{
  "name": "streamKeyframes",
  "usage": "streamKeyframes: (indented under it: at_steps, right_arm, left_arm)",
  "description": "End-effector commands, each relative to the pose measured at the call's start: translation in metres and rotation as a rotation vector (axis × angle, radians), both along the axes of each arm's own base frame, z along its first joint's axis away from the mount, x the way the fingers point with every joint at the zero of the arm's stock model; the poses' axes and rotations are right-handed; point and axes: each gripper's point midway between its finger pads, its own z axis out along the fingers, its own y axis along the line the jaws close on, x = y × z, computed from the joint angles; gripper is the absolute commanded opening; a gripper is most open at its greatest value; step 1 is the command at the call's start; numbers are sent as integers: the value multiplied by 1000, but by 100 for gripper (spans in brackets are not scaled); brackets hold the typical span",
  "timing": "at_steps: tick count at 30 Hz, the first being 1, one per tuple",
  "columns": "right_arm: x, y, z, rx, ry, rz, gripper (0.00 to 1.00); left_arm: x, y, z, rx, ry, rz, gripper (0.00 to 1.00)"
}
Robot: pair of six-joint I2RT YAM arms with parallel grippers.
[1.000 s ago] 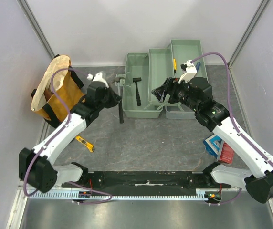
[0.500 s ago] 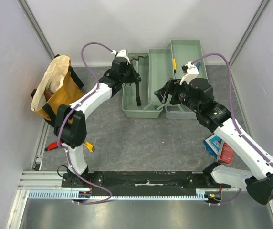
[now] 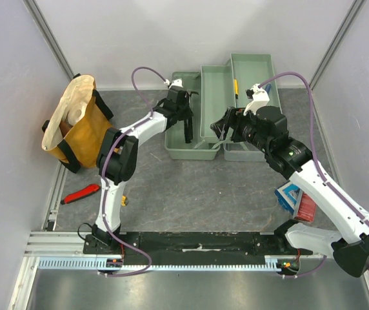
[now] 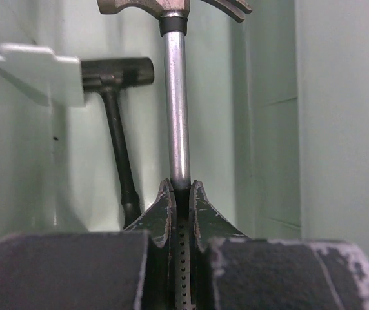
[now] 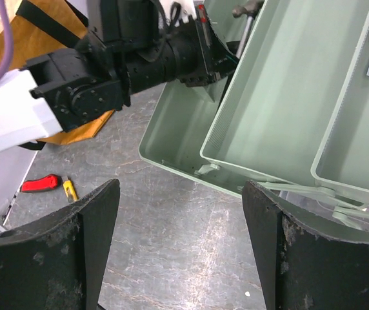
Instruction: Pack the tool kit
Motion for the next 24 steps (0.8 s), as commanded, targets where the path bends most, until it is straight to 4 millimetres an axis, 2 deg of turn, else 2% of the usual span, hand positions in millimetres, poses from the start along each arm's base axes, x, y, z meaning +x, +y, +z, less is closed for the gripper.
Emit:
streamKeyframes:
  at_steps: [1,5,8,10,13,15,17,22,24]
  right_arm:
    - [2,-3,20,4,-54,-10,84]
    - [3,-1,17,-1,-41,-1,83]
    - [2,-1,16,0,-37,-2,83]
    - [1,-2,16,2,-38,0,83]
    - [0,-3,15,0,-37,-3,83]
    - [0,-3,15,3,-33,-6,84]
    - [0,-1,15,10,-22,-3,83]
    - [0,0,13,17,-11,-2,83]
    - [-1,-1,12,19,-8,-6,83]
  left_arm:
    - [14,-30,20,-33,-108,-56,2]
    - [18,-40,-7,-30,-54,-29,2]
    - [23,-40,-21,-25,-12,4,3]
    - [23,-40,-31,-13,14,18,19]
    - [20,-36,-31,0,29,33,39]
    - [18,-32,-22,4,13,38,54]
    - [15,-30,-9,16,-18,40,60]
    - [4,-20,30,9,-73,50,61]
    - [-1,-14,47,4,-104,58,57]
